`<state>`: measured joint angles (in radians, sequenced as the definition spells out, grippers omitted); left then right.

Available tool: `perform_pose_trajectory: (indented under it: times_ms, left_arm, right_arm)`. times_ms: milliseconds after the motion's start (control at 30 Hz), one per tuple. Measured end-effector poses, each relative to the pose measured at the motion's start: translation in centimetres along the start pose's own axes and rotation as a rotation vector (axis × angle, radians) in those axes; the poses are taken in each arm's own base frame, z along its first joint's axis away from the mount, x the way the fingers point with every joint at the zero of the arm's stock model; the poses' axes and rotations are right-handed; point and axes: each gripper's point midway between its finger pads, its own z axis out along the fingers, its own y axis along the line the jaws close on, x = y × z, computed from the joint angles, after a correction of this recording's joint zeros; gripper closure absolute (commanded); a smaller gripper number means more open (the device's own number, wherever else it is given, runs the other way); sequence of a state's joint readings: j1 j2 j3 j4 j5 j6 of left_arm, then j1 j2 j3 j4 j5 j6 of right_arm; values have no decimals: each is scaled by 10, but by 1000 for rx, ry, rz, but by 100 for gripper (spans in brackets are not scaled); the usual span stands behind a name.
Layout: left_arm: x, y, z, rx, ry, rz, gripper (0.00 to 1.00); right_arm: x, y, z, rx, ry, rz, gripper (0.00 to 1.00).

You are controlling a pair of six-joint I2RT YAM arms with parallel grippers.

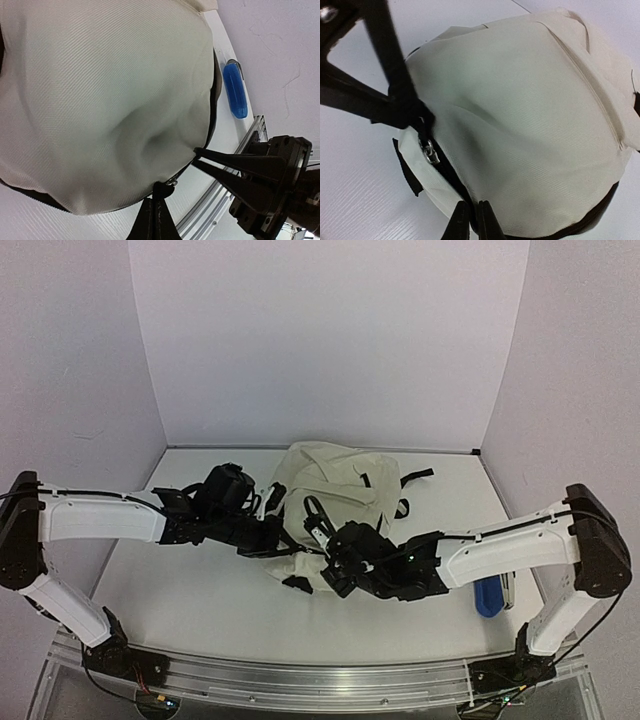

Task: Pack the student bag
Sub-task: Zip the student bag at the center of the board.

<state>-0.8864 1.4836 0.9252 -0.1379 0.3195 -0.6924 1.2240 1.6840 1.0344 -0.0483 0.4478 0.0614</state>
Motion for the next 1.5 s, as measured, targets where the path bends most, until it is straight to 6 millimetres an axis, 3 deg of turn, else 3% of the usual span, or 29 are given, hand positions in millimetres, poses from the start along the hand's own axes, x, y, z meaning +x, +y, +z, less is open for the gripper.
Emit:
perform_pose_trajectory:
  times_ms: [267,433,600,800,1067,1133,1200,1267,1400,1500]
  left_arm:
    - [-6,13,-17,-75,-14,26,100]
    - [-18,-1,-26,-71,-17,87,100]
    - [-32,-9,-36,-80,-29,142,100]
    - [-55,3,-51,-126,-61,167,100]
    - [-68,13,-61,-150,-76,206,100]
    - [-70,13,-63,-139,-76,211,100]
    - [-70,11,-63,-116,-72,215,100]
    - [-71,8,-62,-86,-66,215,100]
    - [-68,11,-58,-38,-40,196,100]
    - [-64,13,-55,-10,-28,185,100]
  right_arm:
    - [-6,-14,-8,78,-57,68,100]
    - [-12,-25,-20,89,-102,152,100]
    - [-19,-50,-29,103,-131,260,100]
    - [-9,-101,-36,170,-116,362,100]
    - [-3,-113,-46,167,-111,393,100]
    - [-2,-114,-48,158,-111,404,94]
    - [-2,-114,-49,149,-110,412,64]
    - [2,-119,-53,155,-96,415,42]
    - [3,-124,-61,137,-87,415,30]
    - [-6,-114,-69,99,-97,384,24]
